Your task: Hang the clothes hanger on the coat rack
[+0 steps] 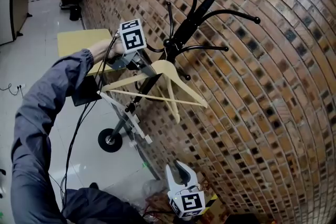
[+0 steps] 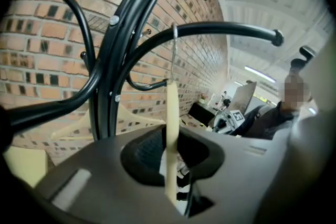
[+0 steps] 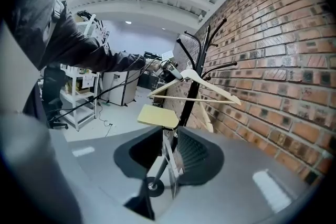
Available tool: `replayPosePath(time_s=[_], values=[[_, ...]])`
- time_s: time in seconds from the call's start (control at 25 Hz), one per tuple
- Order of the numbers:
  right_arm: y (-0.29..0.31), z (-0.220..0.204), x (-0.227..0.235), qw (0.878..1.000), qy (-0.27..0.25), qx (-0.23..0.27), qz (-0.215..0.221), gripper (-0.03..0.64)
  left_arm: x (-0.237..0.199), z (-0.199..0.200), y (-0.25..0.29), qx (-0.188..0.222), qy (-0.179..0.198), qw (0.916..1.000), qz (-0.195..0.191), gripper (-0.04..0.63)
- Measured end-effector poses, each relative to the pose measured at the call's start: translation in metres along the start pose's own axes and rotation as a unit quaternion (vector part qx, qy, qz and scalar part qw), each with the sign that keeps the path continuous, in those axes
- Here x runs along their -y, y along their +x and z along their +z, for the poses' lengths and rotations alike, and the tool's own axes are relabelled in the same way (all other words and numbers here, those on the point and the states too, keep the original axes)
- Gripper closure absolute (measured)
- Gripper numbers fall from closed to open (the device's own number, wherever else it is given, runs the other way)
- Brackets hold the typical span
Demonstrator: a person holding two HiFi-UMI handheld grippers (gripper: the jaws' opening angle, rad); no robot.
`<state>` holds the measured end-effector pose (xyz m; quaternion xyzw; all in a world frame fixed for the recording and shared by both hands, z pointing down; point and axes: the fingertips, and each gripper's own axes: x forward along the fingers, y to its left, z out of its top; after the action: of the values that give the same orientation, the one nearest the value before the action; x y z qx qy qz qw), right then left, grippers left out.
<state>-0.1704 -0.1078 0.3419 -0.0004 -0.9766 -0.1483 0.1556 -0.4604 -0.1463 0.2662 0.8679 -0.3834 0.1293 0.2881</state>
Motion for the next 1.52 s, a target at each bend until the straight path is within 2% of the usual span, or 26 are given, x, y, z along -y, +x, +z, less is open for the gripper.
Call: replayPosePath(time_s=[0.08,0.24,0.32,0.44,0.52,0.64,0.76,0.92,1.08,1.2,1.28,1.44,1.52], values=[[0.001,-0.004,-0.001,1.0,0.006,-0.007,-0.002,0.522,-0.015,0.0,0.005,-0.005,-0.004,0.9998,0.017,0.54],[0.001,-0.009,-0.008,1.0,0.009,-0.014,-0.008,0.522,-0.048,-0.019,0.018,-0.034,-0.036,0.9971,0.059,0.538],[0.0,-0.01,-0.011,1.0,0.009,-0.017,-0.009,0.522,-0.058,-0.029,0.021,-0.029,-0.039,0.9968,0.064,0.538],[-0.003,-0.016,-0.01,0.999,0.013,-0.026,-0.017,0.522,-0.064,-0.029,0.022,-0.006,-0.017,0.9971,0.074,0.537],[-0.005,-0.019,-0.01,0.999,0.017,-0.028,-0.019,0.522,-0.069,-0.028,0.02,-0.002,0.014,0.9941,0.108,0.528],[-0.008,-0.023,-0.01,0.999,0.022,-0.03,-0.024,0.522,-0.077,-0.028,0.014,0.007,0.06,0.9825,0.176,0.468],[-0.007,-0.027,-0.007,0.999,0.024,-0.036,-0.03,0.522,-0.085,-0.027,-0.005,0.044,0.071,0.9684,0.235,0.425],[0.003,-0.022,-0.009,0.999,0.018,-0.031,-0.021,0.522,-0.085,-0.028,-0.035,0.11,0.082,0.9409,0.31,0.414],[0.016,-0.01,-0.019,1.0,0.014,-0.014,0.0,0.522,-0.072,-0.043,-0.06,0.109,0.111,0.9156,0.371,0.414],[0.022,-0.004,-0.031,1.0,0.0,0.001,0.014,0.522,-0.044,-0.064,-0.07,0.124,0.112,0.9079,0.385,0.431],[0.026,-0.002,-0.036,1.0,-0.009,0.01,0.015,0.523,-0.017,-0.079,-0.068,0.138,0.119,0.9022,0.391,0.484],[0.039,0.001,-0.04,0.999,-0.012,0.028,0.03,0.535,0.037,-0.12,-0.037,0.151,0.121,0.8987,0.394,0.499],[0.044,0.002,-0.042,0.999,-0.007,0.036,0.04,0.535,0.065,-0.142,-0.018,0.141,0.13,0.8869,0.421,0.499]])
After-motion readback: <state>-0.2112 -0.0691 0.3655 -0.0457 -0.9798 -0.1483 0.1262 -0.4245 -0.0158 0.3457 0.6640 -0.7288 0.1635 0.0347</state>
